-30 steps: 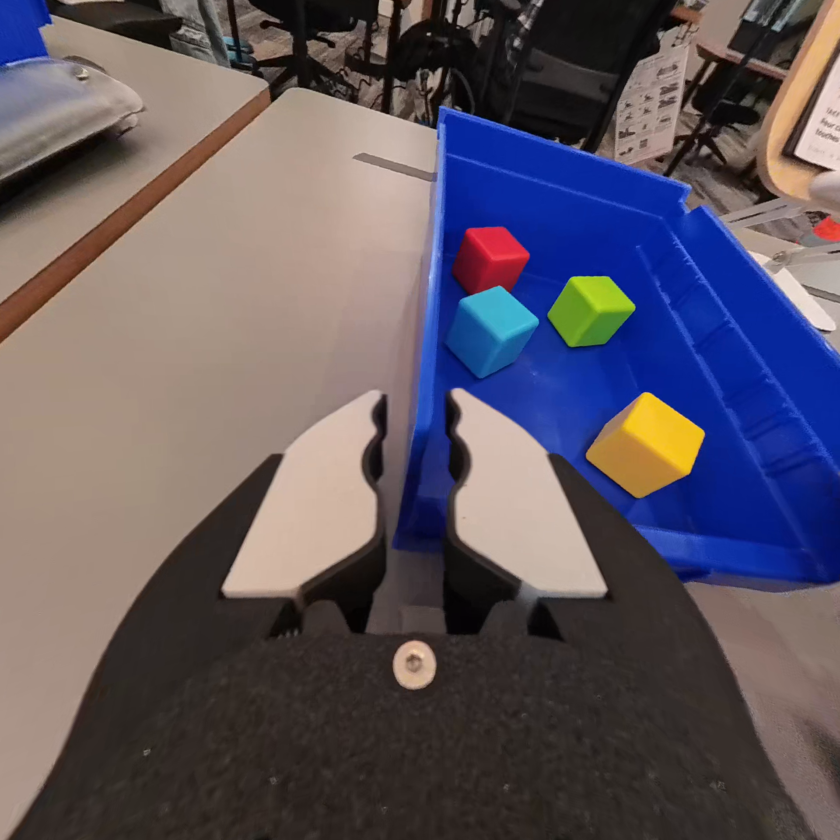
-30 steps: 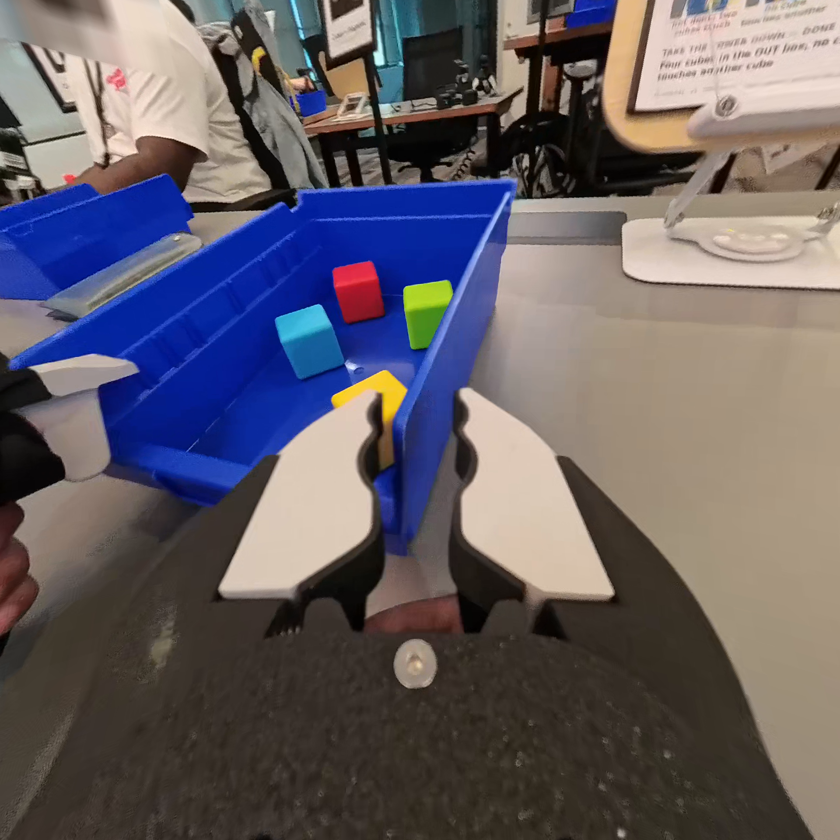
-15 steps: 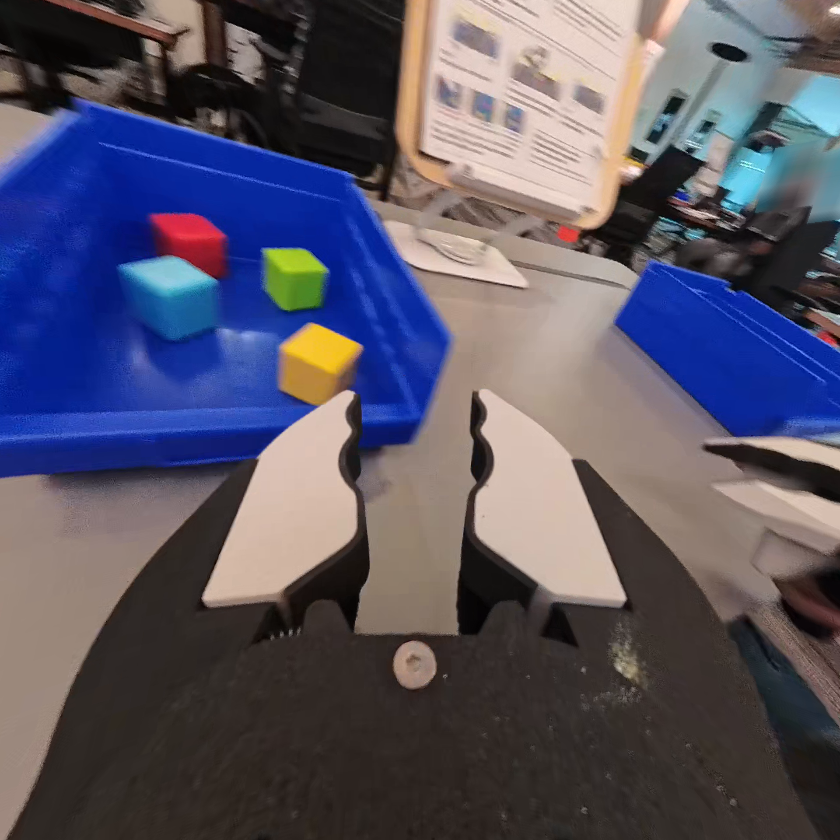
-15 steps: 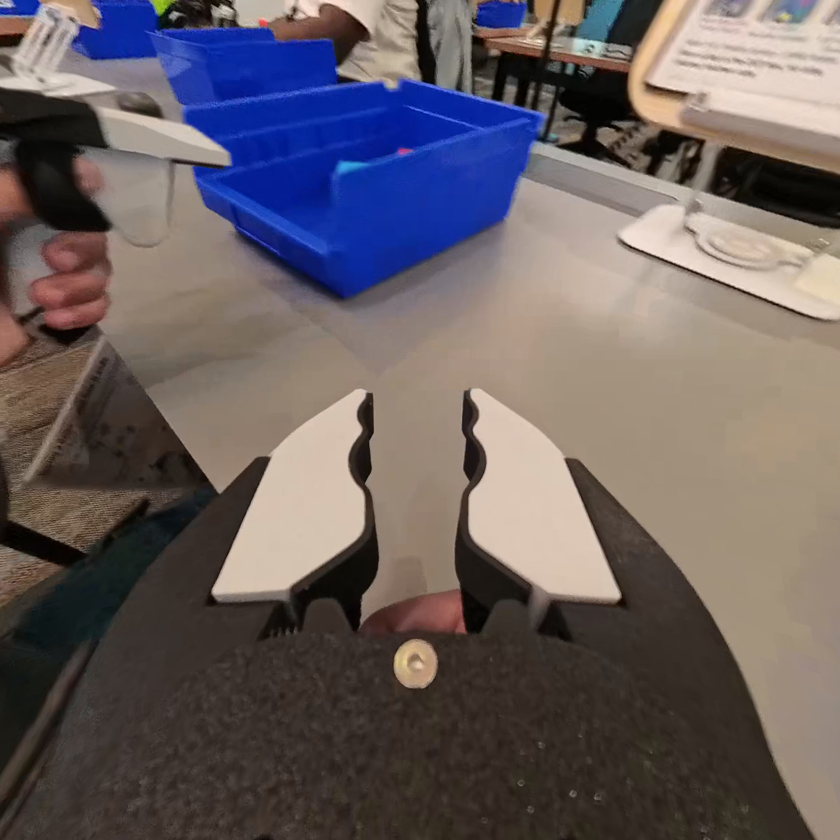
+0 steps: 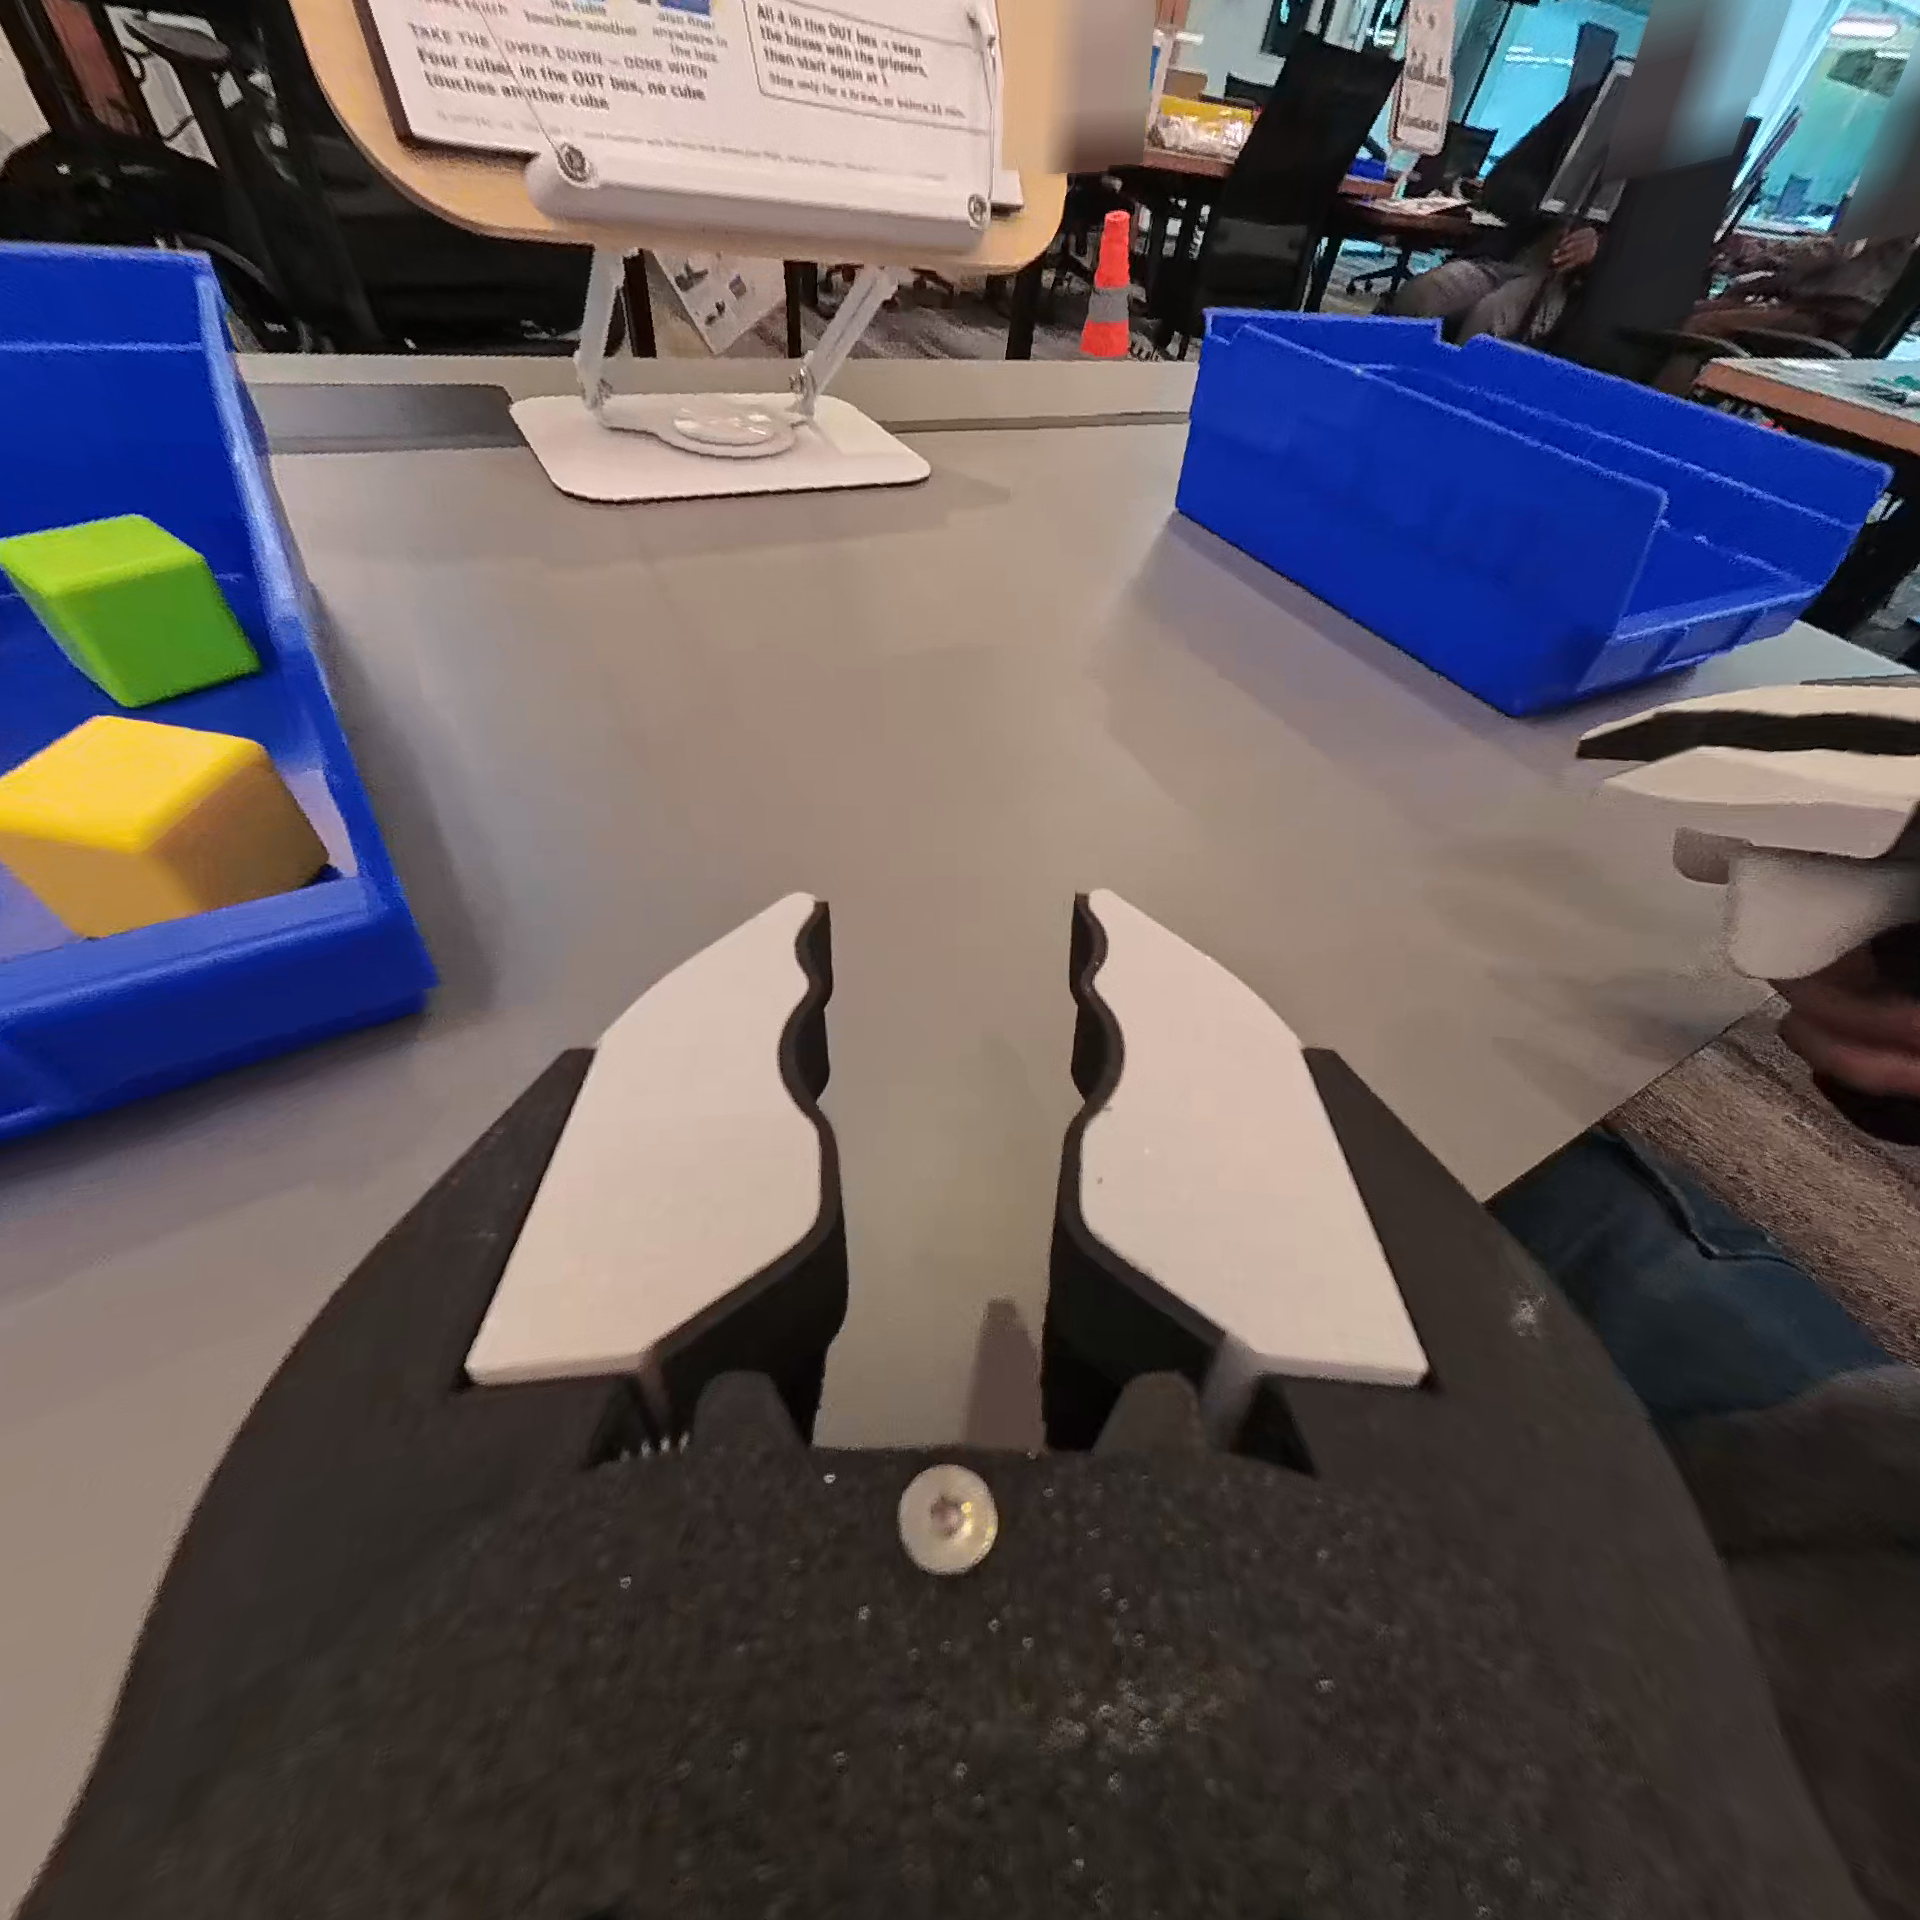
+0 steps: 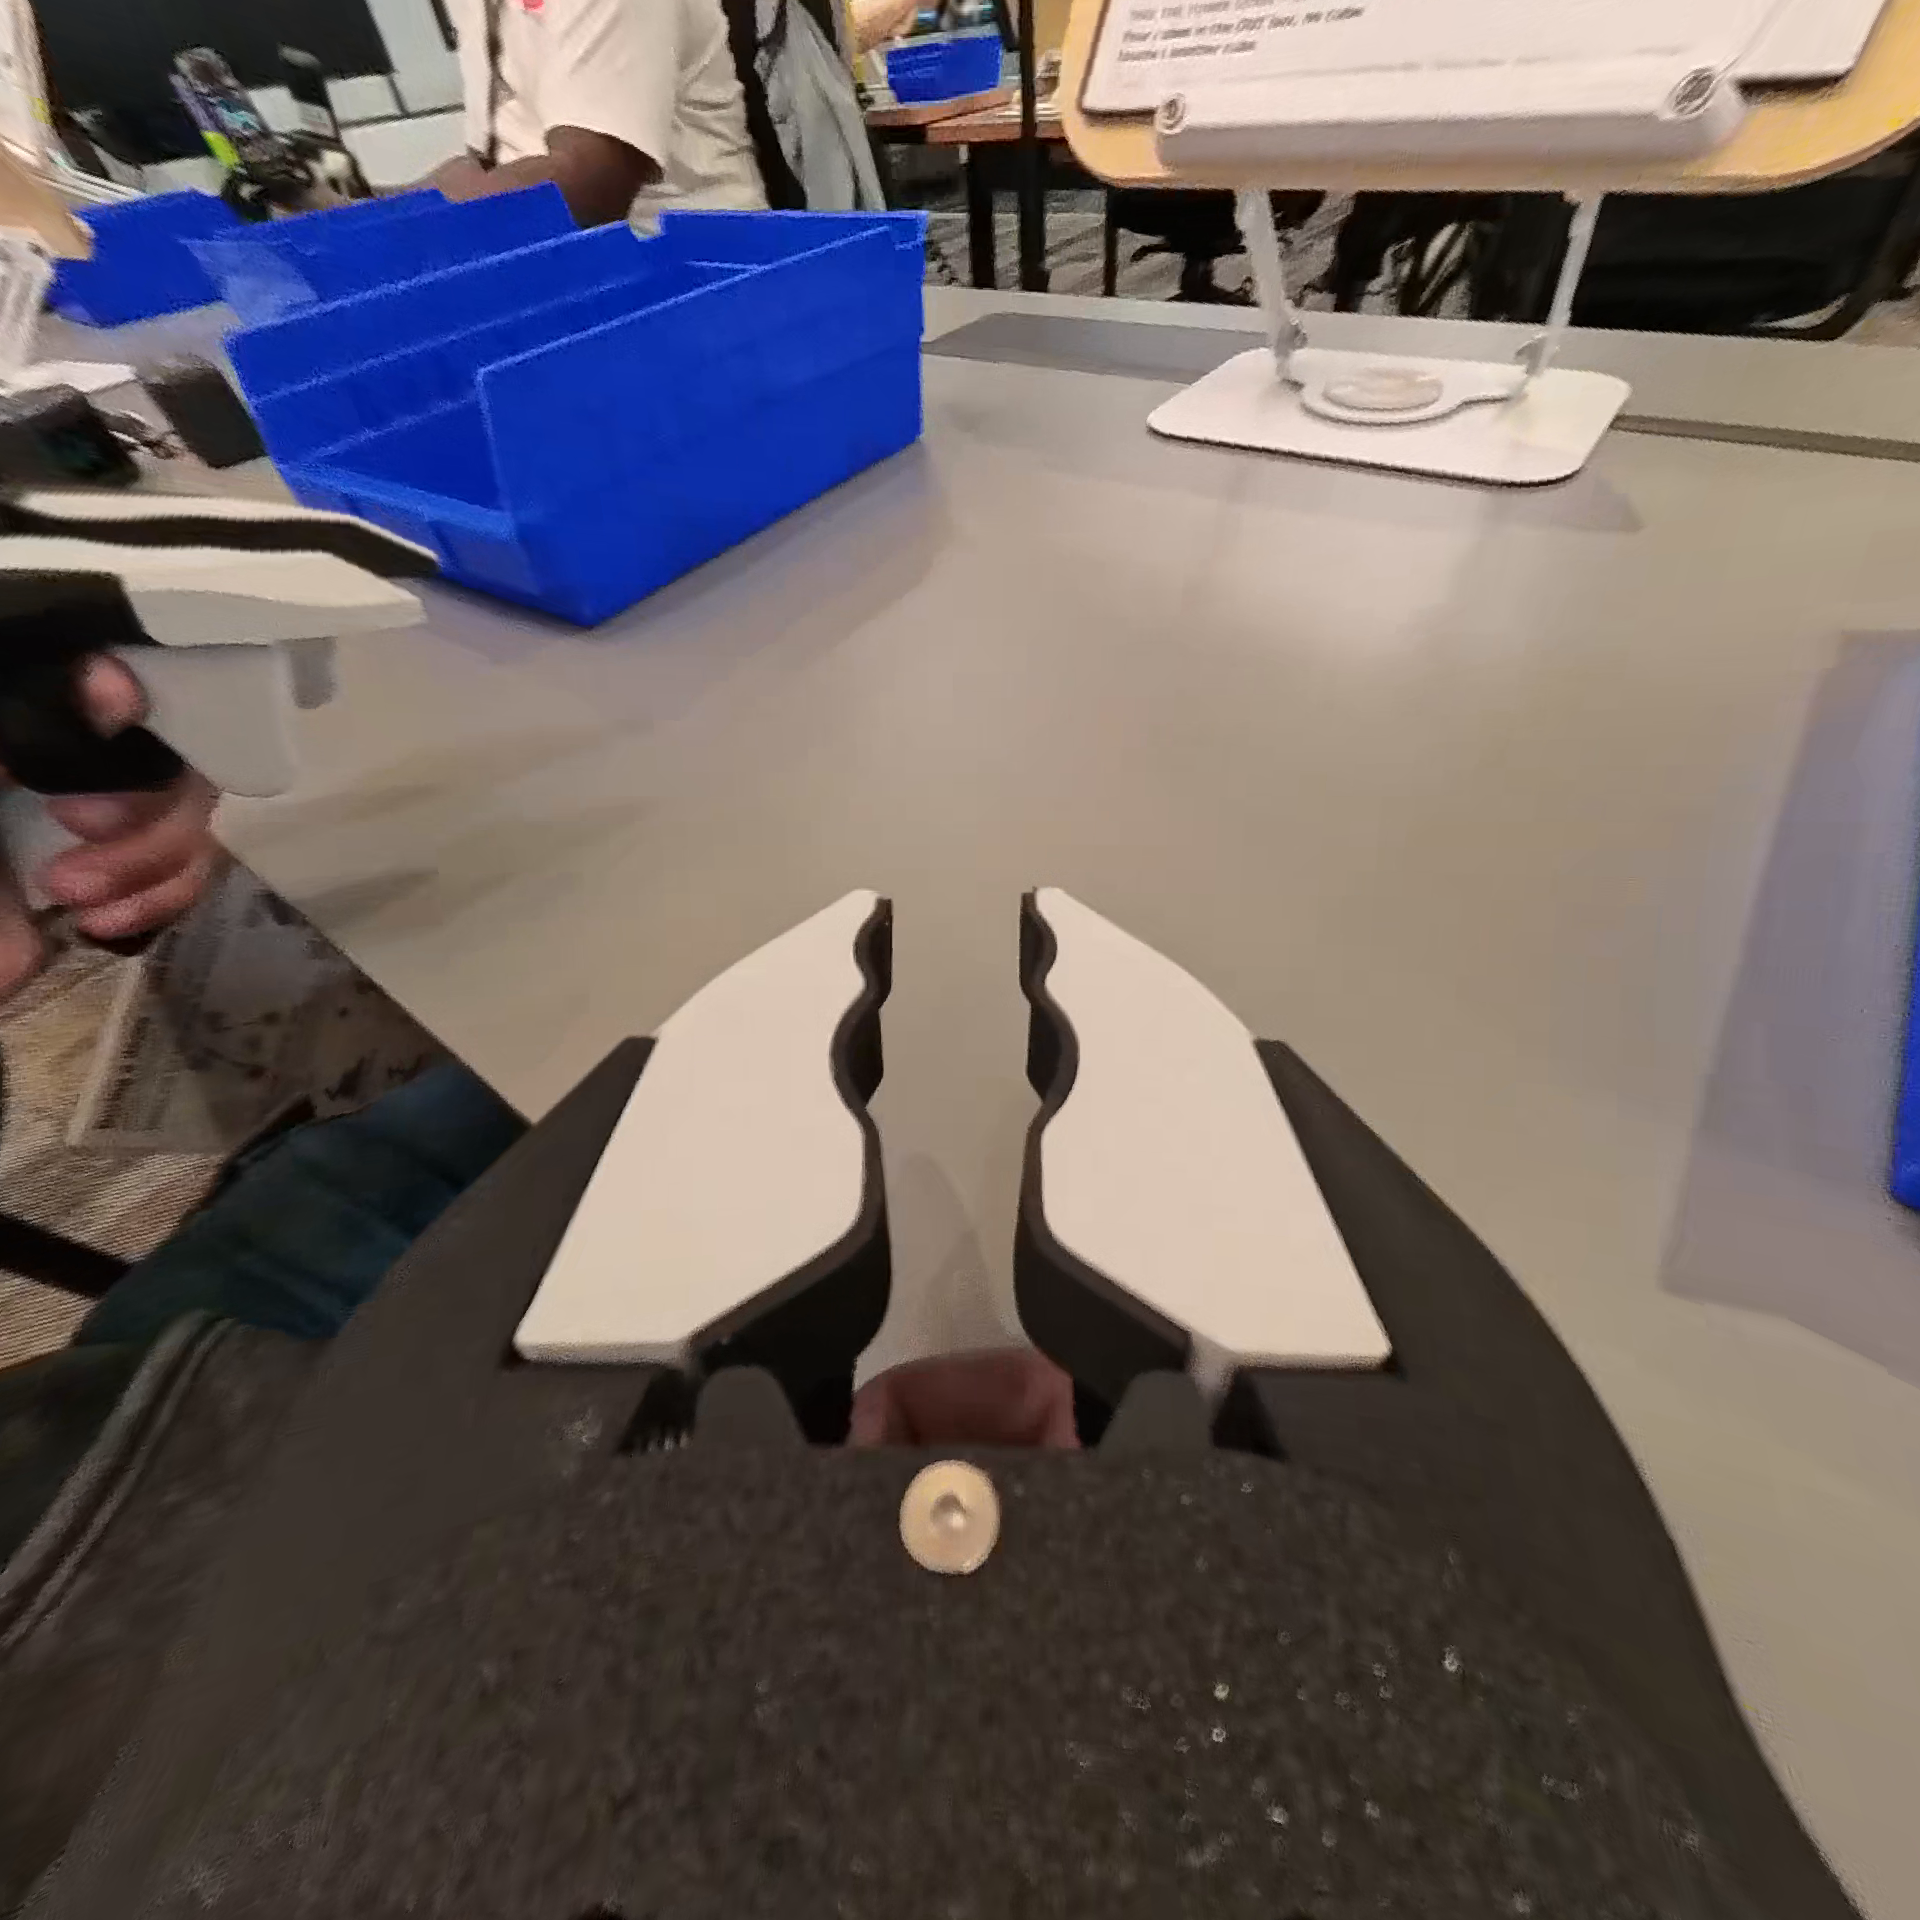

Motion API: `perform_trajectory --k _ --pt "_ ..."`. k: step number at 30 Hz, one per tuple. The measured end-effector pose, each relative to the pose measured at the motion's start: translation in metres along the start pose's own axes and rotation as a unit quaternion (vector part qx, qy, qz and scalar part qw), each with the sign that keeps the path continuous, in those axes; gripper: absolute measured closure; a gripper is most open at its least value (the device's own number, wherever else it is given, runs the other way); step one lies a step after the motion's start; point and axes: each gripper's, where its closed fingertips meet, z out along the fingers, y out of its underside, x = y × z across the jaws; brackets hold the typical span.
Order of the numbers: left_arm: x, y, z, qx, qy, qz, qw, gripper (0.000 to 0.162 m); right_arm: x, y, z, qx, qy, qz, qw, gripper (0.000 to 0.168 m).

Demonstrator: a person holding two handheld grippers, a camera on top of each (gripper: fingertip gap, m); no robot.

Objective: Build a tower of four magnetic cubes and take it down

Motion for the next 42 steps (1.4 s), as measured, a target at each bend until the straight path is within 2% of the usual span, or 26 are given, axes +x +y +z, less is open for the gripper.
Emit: perform_trajectory --k 1,3,9,12,14,16,18,26,34,37,40,42 --pt "0.000 0.002 0.001 -0.004 0.001 0.001 1.000 0.119 0.000 0.001 0.001 -0.002 -0.004 0.007 1.000 0.146" --pt "-0.004 0.003 0.001 -0.005 -0.004 0.007 1.000 0.119 0.001 0.009 0.005 -0.020 -0.003 0.015 1.000 0.168" --pt "-0.013 0.006 0.001 -0.010 -0.013 0.000 1.000 0.119 0.000 0.006 0.015 -0.018 -0.038 0.064 0.997 0.168" --pt "-0.017 0.005 -0.001 -0.009 -0.021 0.001 1.000 0.119 0.019 0.002 0.013 0.008 -0.014 0.099 0.995 0.168" --pt "-0.021 0.005 -0.001 -0.008 -0.032 0.005 0.999 0.119 0.028 0.003 0.010 0.005 0.008 0.068 0.998 0.168" --pt "-0.024 0.005 -0.002 -0.008 -0.040 0.008 0.999 0.119 0.037 0.004 0.006 0.006 0.037 0.051 0.998 0.161" --pt "-0.025 0.006 -0.002 -0.010 -0.043 0.007 0.999 0.118 0.027 0.001 0.002 0.018 0.000 0.040 0.999 0.151" --pt "-0.029 0.009 0.000 -0.018 -0.052 0.007 0.998 0.118 0.030 0.002 -0.002 0.020 0.008 0.048 0.999 0.142" --pt "-0.046 0.008 -0.008 -0.020 -0.077 -0.006 0.997 0.118 0.030 0.001 -0.001 0.024 0.002 0.055 0.998 0.141" --pt "-0.053 -0.002 -0.015 -0.017 -0.077 -0.006 0.997 0.119 0.028 0.001 -0.001 0.024 -0.002 0.054 0.998 0.142" --pt "-0.085 -0.020 -0.025 -0.047 -0.121 0.012 0.991 0.122 0.028 0.002 -0.001 0.023 -0.001 0.050 0.998 0.142" --pt "-0.104 -0.037 -0.029 -0.051 -0.122 -0.015 0.991 0.121 0.028 0.001 -0.001 0.027 0.000 0.051 0.998 0.142"
